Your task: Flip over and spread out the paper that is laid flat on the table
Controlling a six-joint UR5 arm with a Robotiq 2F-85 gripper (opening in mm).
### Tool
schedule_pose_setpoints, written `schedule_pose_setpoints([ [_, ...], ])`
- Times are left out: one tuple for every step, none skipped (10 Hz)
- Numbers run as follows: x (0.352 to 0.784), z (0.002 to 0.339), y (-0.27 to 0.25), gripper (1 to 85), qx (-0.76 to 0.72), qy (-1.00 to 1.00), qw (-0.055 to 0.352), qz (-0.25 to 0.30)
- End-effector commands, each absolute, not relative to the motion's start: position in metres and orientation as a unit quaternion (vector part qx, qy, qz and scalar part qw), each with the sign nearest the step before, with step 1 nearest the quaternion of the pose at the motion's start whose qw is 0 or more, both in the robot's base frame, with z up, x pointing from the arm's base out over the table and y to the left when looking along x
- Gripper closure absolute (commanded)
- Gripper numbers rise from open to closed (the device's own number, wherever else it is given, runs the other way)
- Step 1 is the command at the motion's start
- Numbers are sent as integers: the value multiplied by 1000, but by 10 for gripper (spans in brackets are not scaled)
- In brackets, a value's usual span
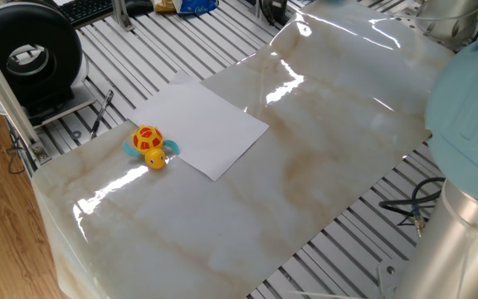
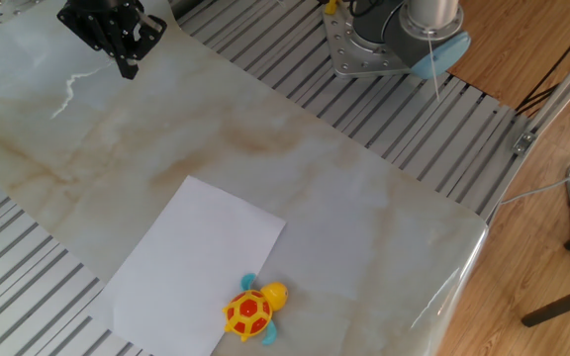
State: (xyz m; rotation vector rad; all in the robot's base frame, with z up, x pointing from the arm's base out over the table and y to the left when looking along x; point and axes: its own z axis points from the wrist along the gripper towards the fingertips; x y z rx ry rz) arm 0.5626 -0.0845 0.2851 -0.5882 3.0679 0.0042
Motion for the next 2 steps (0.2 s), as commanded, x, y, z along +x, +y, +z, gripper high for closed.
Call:
schedule_pose_setpoints([
  [564,286,-76,847,-188,982,12,13],
  [563,286,-76,847,-189,982,11,11],
])
